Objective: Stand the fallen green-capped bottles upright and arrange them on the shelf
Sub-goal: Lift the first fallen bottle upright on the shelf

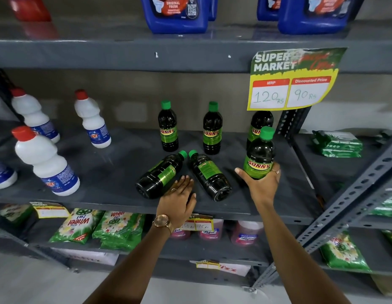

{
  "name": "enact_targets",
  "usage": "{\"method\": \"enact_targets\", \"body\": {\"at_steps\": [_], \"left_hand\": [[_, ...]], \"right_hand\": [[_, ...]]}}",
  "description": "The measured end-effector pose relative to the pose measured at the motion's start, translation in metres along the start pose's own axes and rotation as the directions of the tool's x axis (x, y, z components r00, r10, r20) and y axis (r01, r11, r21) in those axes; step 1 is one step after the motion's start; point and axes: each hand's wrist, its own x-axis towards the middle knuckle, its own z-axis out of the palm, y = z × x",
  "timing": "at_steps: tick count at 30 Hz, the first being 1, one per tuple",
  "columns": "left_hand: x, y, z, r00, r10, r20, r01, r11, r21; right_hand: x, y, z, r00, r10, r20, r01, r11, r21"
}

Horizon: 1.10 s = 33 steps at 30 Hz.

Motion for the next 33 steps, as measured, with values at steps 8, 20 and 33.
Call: {"method": "enact_targets", "body": {"at_steps": [8, 20, 33], "left_hand": [[0.000, 0.001, -0.003, 1.000, -0.013, 0.021, 0.013, 1.000, 0.000], [0.000, 0.003, -0.002, 1.000, -0.013, 0.027, 0.013, 1.000, -0.011], [-0.001, 0.002, -0.005, 0.998, -0.031, 0.060, 0.032, 0.999, -0.025]], "right_hand": [[0.004, 0.012, -0.045, 0.974, 0.004, 0.226, 0.022, 0.993, -0.114], [-0.058, 0.026, -0.097, 0.965, 0.037, 0.259, -0.015, 0.996, -0.088], [-0.058, 0.031, -0.099, 0.956, 0.022, 0.291, 0.046, 0.974, -0.223]]}}
